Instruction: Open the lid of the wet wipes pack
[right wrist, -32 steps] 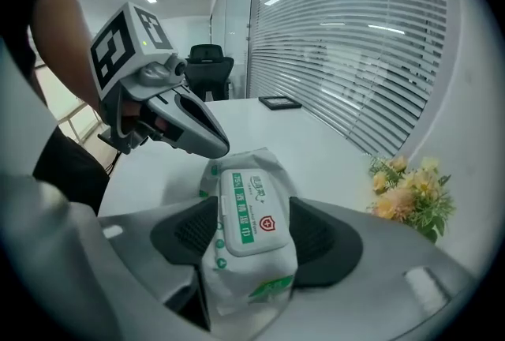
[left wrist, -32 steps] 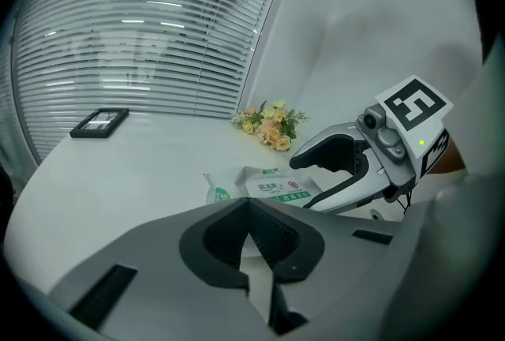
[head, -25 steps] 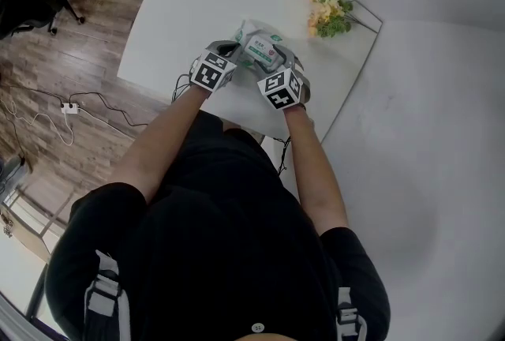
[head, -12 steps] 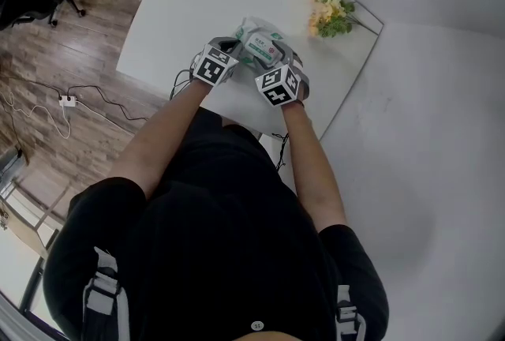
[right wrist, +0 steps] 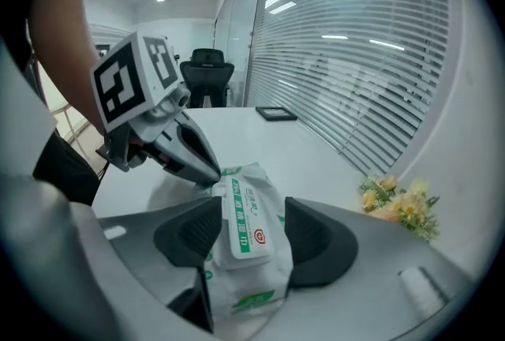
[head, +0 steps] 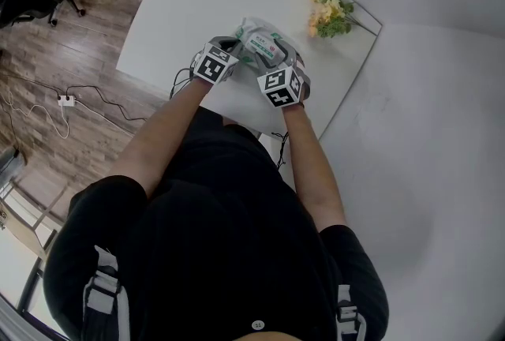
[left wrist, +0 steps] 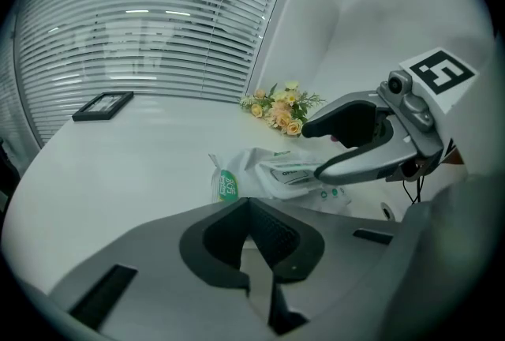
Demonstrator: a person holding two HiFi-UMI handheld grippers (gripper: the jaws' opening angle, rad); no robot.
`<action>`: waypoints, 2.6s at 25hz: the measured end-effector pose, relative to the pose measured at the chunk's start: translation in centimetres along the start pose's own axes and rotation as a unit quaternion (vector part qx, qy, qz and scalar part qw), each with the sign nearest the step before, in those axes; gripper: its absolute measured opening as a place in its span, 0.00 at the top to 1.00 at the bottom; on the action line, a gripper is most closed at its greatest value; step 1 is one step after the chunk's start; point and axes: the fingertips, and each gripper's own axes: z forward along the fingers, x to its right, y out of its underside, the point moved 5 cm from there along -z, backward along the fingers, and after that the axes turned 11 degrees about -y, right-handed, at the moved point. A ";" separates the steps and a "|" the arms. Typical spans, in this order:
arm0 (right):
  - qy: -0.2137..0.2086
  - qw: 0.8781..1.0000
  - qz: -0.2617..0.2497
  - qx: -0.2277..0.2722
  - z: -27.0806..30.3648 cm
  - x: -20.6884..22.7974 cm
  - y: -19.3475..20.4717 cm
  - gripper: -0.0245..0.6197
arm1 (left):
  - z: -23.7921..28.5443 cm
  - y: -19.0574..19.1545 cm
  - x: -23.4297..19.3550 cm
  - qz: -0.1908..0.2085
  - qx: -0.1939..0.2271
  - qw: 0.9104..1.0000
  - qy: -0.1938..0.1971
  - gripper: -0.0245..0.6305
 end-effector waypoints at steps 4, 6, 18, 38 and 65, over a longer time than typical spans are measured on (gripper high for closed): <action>0.034 0.999 0.010 0.028 -1.5 2.0 -1.2 0.62 | 0.1 0.1 0.0 -0.003 -0.001 1.000 -0.002 0.96; 0.038 0.999 0.016 0.026 -1.7 3.1 -1.3 0.62 | 0.1 0.1 0.0 -0.006 -0.001 1.000 -0.002 0.96; 0.058 0.998 0.031 -0.013 0.1 6.6 1.2 0.62 | 0.1 0.2 0.0 -0.015 -0.002 1.000 -0.003 0.96; 0.072 0.997 0.036 0.013 -1.6 5.7 1.2 0.62 | -4.1 -1.5 -1.1 -0.033 0.068 0.997 0.010 0.96; 0.102 0.930 0.108 0.337 -21.2 -1.6 -11.4 0.95 | -23.3 -16.6 5.1 0.113 0.357 0.919 0.126 0.96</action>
